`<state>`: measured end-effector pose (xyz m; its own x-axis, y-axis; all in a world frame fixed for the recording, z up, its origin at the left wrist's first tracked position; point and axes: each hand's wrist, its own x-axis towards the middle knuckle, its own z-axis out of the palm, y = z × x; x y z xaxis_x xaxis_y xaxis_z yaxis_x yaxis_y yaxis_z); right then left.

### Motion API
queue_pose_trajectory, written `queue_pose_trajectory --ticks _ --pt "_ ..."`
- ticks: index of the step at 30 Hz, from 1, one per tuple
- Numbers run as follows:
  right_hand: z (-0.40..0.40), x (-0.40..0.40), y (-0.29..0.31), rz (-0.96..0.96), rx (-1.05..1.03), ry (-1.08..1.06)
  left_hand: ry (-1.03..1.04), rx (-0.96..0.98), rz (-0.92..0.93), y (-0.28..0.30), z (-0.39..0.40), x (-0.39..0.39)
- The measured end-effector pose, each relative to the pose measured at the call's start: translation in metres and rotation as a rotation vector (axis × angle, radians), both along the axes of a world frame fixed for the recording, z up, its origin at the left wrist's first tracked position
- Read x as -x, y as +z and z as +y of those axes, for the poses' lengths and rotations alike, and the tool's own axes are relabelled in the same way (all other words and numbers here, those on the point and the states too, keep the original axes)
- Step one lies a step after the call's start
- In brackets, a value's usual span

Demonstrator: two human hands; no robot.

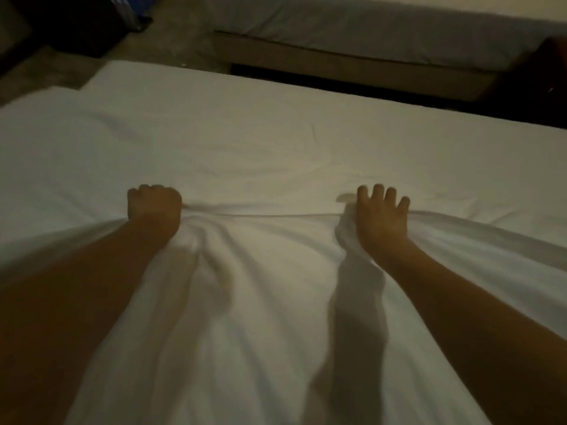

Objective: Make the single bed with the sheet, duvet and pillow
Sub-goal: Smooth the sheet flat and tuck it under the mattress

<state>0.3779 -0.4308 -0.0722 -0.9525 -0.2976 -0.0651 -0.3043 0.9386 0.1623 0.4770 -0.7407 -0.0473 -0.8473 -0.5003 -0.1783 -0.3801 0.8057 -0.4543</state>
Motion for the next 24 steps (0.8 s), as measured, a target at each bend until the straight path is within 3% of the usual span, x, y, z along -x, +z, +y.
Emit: queue_pose_trajectory --ticks 2,6,11,14,17,21,24 --pt "-0.015 -0.030 -0.005 -0.041 0.043 0.089 -0.056 -0.029 0.045 0.006 0.007 -0.024" --pt "-0.058 -0.086 0.023 -0.058 0.295 0.223 -0.206 0.134 0.280 0.027 -0.004 -0.079" --pt "-0.116 -0.145 0.080 -0.115 0.251 0.476 0.096 0.081 0.155 0.085 -0.028 -0.190" --pt "-0.166 -0.190 0.100 -0.078 0.249 0.638 0.205 0.100 0.213 0.095 -0.051 -0.261" --pt "-0.221 -0.250 0.100 -0.081 0.248 0.780 0.174 0.159 0.307 0.075 -0.080 -0.323" --pt "-0.294 -0.323 0.071 -0.138 0.165 0.947 0.331 -0.007 0.169 0.043 -0.119 -0.380" --pt "-0.358 -0.358 0.052 -0.053 0.045 0.958 0.358 -0.079 0.200 0.008 -0.169 -0.414"
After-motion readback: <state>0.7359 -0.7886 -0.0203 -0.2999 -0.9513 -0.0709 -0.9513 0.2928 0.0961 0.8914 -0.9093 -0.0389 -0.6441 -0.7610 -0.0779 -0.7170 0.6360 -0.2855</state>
